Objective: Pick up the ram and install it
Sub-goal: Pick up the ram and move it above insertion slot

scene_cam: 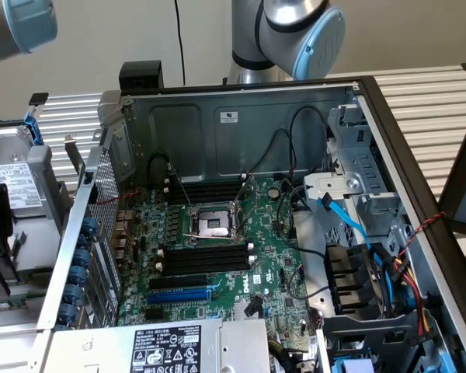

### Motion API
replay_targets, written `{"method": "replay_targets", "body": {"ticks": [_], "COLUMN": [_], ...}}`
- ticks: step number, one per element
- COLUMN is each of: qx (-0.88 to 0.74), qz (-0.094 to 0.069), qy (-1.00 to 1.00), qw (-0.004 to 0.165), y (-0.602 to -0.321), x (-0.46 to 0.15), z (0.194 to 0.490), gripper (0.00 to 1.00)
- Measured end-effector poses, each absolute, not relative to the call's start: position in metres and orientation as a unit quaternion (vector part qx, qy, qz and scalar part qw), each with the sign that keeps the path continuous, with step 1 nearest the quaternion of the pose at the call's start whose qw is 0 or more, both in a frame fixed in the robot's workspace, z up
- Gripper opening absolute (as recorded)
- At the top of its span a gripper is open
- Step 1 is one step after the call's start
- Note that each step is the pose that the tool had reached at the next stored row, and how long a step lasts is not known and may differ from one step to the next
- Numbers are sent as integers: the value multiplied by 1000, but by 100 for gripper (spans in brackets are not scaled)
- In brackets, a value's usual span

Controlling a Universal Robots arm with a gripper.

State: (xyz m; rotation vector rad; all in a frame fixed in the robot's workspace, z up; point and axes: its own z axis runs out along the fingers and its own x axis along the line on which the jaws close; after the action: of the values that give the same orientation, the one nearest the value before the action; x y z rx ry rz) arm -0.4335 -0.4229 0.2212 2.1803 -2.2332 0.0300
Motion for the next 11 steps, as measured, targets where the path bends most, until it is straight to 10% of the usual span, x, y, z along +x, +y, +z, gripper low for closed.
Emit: {"method": "replay_targets", "body": {"ticks": [11], "qx": [717], "qz": [13], "qy": [-697], "qw": [6], "y": [-424], "x": [-433], "z": [205], "gripper": [33]}}
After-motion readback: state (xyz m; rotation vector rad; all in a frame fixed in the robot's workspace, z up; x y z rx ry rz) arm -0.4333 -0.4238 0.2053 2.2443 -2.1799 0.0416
